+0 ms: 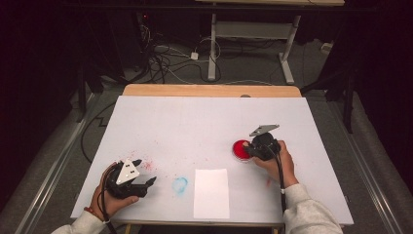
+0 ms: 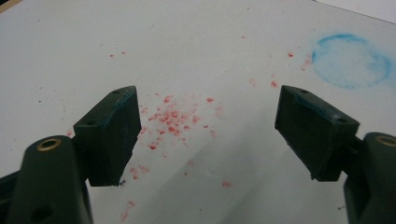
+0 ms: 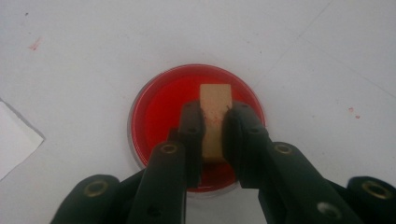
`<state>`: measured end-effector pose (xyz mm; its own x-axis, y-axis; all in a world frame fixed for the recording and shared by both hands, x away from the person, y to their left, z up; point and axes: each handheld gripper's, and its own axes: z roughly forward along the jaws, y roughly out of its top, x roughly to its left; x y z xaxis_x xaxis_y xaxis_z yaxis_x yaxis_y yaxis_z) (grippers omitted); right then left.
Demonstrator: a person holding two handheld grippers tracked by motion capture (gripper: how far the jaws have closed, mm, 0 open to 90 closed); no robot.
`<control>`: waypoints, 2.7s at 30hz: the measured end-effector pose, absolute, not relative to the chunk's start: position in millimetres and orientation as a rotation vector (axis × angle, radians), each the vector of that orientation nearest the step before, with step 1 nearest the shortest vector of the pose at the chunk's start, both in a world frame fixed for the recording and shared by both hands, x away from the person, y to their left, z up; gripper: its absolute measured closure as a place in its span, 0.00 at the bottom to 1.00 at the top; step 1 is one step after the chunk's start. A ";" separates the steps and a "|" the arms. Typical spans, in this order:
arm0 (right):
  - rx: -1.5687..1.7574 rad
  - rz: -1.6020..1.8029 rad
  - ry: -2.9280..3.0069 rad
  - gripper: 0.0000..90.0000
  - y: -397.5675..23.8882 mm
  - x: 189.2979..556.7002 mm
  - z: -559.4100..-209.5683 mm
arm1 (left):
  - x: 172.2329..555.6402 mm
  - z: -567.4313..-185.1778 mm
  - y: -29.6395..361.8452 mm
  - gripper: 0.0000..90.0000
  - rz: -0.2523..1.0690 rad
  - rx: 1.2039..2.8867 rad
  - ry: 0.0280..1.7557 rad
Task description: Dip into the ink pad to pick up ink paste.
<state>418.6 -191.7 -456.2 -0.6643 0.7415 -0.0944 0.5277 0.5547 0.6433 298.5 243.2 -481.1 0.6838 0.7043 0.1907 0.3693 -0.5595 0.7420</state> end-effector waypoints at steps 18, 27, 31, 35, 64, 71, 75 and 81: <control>0.970 1.005 2.335 0.85 -198.4 394.5 -402.2 | 298.9 -481.4 239.6 0.23 0.630 2.231 0.790; 0.914 1.047 2.300 0.85 -196.9 384.3 -383.0 | 297.7 -480.7 239.4 0.23 0.630 2.224 0.794; 0.901 1.057 2.290 0.85 -195.1 381.1 -379.6 | 297.6 -480.7 239.6 0.23 0.628 2.226 0.791; 0.893 1.047 2.297 0.85 -191.5 380.8 -380.7 | 297.7 -481.0 239.7 0.23 0.627 2.225 0.792; 0.973 0.847 2.450 0.85 -175.1 407.5 -444.3 | 298.6 -482.8 239.7 0.23 0.614 2.247 0.790; 0.970 0.804 2.482 0.85 -172.9 410.5 -454.5 | 298.8 -483.3 238.9 0.23 0.609 2.254 0.787; 0.975 0.819 2.488 0.85 -174.2 411.7 -455.4 | 298.7 -483.6 238.3 0.23 0.608 2.259 0.786; 0.985 0.813 2.489 0.85 -173.9 411.7 -456.1 | 298.4 -483.5 237.5 0.23 0.607 2.262 0.779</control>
